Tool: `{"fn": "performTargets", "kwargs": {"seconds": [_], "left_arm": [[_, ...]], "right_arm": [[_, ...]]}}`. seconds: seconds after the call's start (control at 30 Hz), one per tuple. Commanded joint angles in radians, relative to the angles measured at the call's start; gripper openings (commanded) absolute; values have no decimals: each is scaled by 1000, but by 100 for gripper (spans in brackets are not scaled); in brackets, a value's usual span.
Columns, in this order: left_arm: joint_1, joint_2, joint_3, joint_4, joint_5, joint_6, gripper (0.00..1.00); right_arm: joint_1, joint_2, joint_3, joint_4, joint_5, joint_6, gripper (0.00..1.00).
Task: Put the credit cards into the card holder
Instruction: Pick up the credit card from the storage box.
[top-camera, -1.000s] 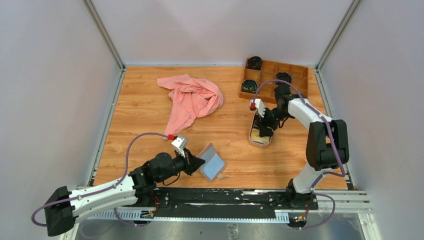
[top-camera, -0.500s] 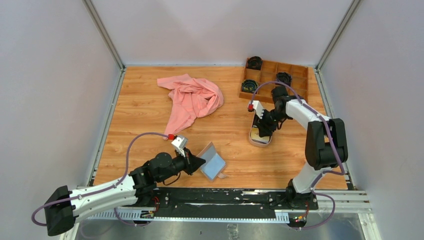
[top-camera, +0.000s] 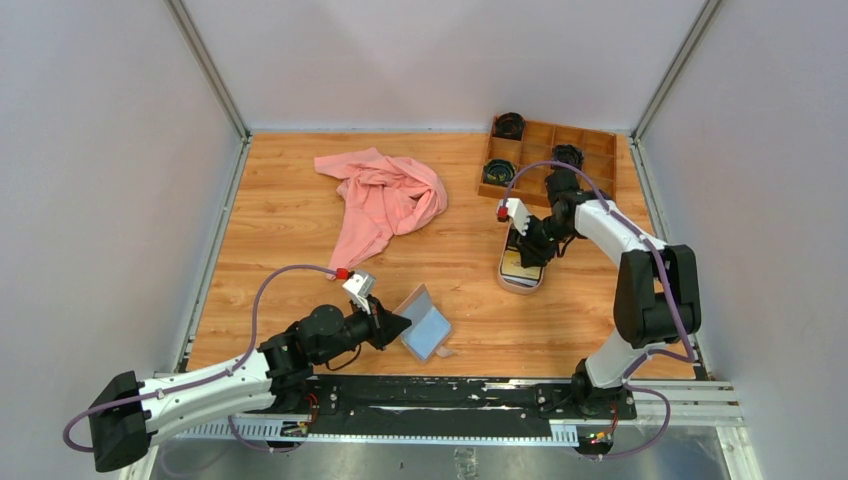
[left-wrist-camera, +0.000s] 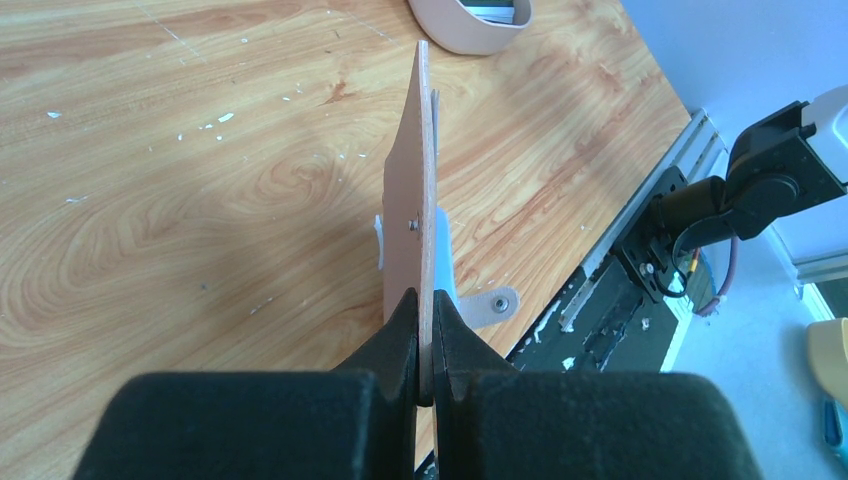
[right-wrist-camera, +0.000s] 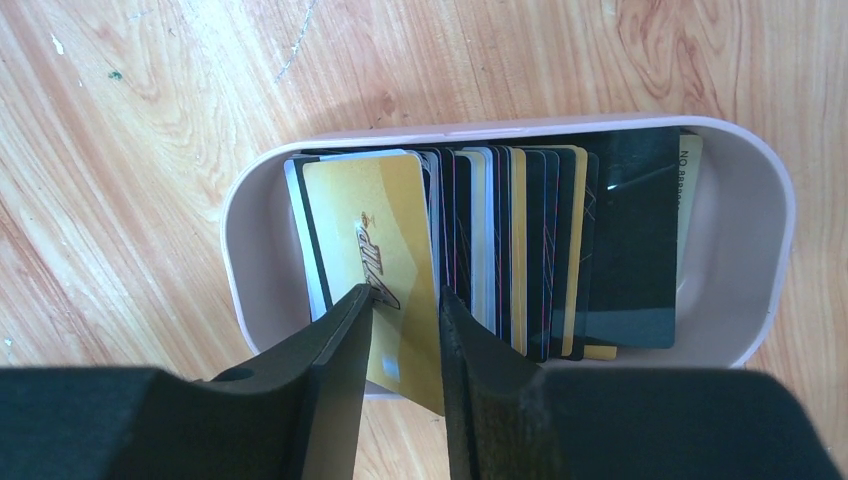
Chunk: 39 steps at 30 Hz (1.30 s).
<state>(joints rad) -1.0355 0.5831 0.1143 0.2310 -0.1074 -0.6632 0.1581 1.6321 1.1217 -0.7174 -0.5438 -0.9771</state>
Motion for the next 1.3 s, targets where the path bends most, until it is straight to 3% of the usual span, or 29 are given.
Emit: {"fn": "performTargets", "kwargs": {"seconds": [0.0, 0.37, 0.67, 1.27], "left_arm": [[6, 0, 3, 43, 3, -3, 0], [5, 4, 5, 42, 8, -3, 0], [5, 5, 7, 42, 12, -3, 0], [5, 6, 8, 43, 17, -3, 0]], "right_arm": [[6, -18, -8, 6, 40, -2, 32], [-9, -44, -5, 3, 28, 2, 5], [-47, -69, 10, -32, -15, -11, 0], [-150, -23, 113, -295, -250, -166, 0]]}}
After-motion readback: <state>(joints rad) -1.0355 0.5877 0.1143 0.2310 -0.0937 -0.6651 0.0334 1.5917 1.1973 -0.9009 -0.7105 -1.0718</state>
